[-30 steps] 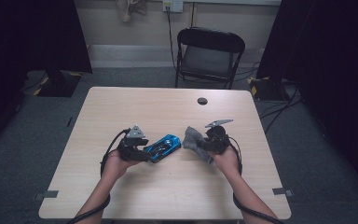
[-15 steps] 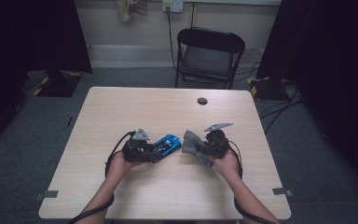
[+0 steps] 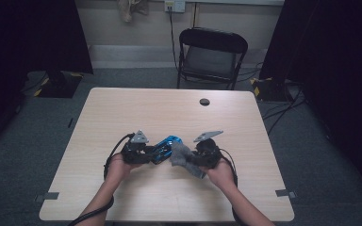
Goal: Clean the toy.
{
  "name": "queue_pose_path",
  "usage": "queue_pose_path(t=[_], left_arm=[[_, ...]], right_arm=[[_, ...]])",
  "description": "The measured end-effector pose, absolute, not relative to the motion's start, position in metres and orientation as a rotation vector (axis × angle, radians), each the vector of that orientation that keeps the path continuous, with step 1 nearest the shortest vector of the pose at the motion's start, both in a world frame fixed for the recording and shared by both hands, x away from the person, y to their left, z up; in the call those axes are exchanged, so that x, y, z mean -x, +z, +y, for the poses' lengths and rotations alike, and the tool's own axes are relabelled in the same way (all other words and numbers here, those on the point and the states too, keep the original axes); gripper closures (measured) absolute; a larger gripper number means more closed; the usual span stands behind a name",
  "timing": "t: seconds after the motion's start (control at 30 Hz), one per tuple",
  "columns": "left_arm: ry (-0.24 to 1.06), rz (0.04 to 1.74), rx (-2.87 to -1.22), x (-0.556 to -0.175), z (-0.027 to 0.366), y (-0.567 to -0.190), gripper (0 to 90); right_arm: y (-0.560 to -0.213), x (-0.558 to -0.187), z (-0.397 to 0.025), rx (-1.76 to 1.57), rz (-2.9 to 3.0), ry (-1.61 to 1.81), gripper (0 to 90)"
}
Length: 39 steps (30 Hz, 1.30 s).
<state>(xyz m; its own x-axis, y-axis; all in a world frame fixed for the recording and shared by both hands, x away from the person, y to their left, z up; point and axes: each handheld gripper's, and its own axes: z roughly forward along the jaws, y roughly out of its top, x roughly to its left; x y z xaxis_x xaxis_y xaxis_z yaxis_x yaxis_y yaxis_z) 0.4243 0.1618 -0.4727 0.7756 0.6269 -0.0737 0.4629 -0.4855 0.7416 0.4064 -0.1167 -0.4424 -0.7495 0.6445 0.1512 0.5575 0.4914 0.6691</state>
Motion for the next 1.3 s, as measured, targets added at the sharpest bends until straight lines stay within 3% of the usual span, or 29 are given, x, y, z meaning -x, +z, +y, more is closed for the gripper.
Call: queue_pose_path(t=[0.37,0.87,0.97,1.3], left_arm=[[0.273,0.801,-2.164,-0.422,0.163,-0.474,64.0],[0.303,0.786,-2.175,-0.417,0.164,-0.473,68.0],[0.31,0.774,-2.179,-0.416,0.166,-0.473,75.7],[0.289,0.777,-2.168,-0.417,0.167,-0.473,74.6]], right_arm=[[-0.466,-0.394,-0.063,-0.874,2.817,1.006,74.9],[-0.469,-0.418,-0.068,-0.953,2.803,0.988,74.7],[-0.469,-0.423,-0.071,-0.968,2.798,0.975,74.6],[-0.468,-0.43,-0.08,-1.004,2.791,0.957,74.5]])
